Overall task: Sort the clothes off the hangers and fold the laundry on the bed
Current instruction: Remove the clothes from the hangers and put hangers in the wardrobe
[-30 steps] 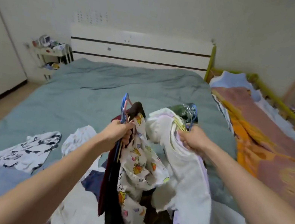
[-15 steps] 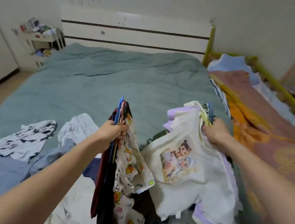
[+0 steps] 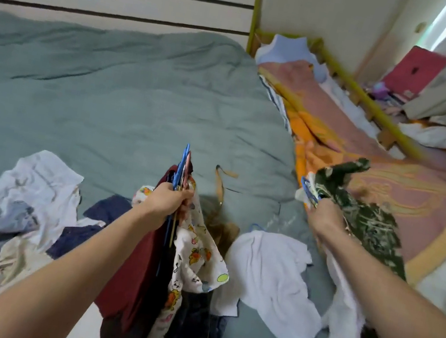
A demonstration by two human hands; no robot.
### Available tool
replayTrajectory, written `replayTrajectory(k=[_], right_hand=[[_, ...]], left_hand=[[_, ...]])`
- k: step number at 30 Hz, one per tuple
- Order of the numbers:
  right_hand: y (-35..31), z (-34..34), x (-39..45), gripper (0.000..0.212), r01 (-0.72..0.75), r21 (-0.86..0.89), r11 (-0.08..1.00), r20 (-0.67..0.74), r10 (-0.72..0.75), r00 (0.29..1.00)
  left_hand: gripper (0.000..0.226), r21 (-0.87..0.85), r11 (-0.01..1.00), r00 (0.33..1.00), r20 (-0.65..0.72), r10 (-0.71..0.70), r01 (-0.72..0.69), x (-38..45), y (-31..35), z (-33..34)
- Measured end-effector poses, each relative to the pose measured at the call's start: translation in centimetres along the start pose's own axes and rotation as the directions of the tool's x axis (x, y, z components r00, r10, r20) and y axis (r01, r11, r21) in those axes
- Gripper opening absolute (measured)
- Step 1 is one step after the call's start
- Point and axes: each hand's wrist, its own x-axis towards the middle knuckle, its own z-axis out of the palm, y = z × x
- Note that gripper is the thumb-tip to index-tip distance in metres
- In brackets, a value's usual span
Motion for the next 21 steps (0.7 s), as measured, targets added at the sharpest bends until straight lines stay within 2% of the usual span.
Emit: replayTrajectory(k=[3, 5, 6, 9, 13, 16, 21], right_hand=[[2.8, 5.6, 2.9, 0.026, -0.132, 0.089, 0.987, 0.108, 0.122, 0.987], [4.4, 9.1, 5.1, 0.017, -0.256, 0.184, 0.949, 0.237, 0.209, 0.949], [4.9, 10.6, 6.1, 0.009, -0.326, 0.257, 0.910, 0.299, 0.245, 0.922], [5.2, 14.9, 9.6, 0.004, -0.516, 0.468, 0.717, 0.425, 0.329, 0.843], [3.8, 18.7, 13.0, 0.007, -0.614, 0.546, 0.570, 0.573, 0.280, 0.770], [2.9, 21.8, 14.0, 0.019, -0.643, 0.524, 0.558, 0.658, 0.214, 0.722], [2.1, 26.0, 13.5, 0.035, -0.634, 0.467, 0.616, 0.615, 0.289, 0.734]], left_hand=[[0.033, -0.047, 0.996, 0.997, -0.013, -0.072, 0.071, 3.5, -2.7, 2.0], [0.033, -0.060, 0.991, 0.992, -0.026, -0.120, 0.119, 5.7, -4.4, 3.4], [0.033, -0.069, 0.988, 0.990, -0.026, -0.139, 0.137, 6.7, -5.2, 3.9], [0.030, -0.061, 0.982, 0.984, 0.005, -0.180, 0.180, 9.1, -6.9, 5.3], [0.024, -0.051, 0.973, 0.974, 0.029, -0.224, 0.226, 11.1, -8.2, 6.2], [0.023, -0.065, 0.965, 0.967, 0.012, -0.256, 0.256, 12.0, -8.7, 6.3], [0.021, -0.083, 0.955, 0.959, 0.015, -0.283, 0.284, 12.9, -8.8, 5.9]])
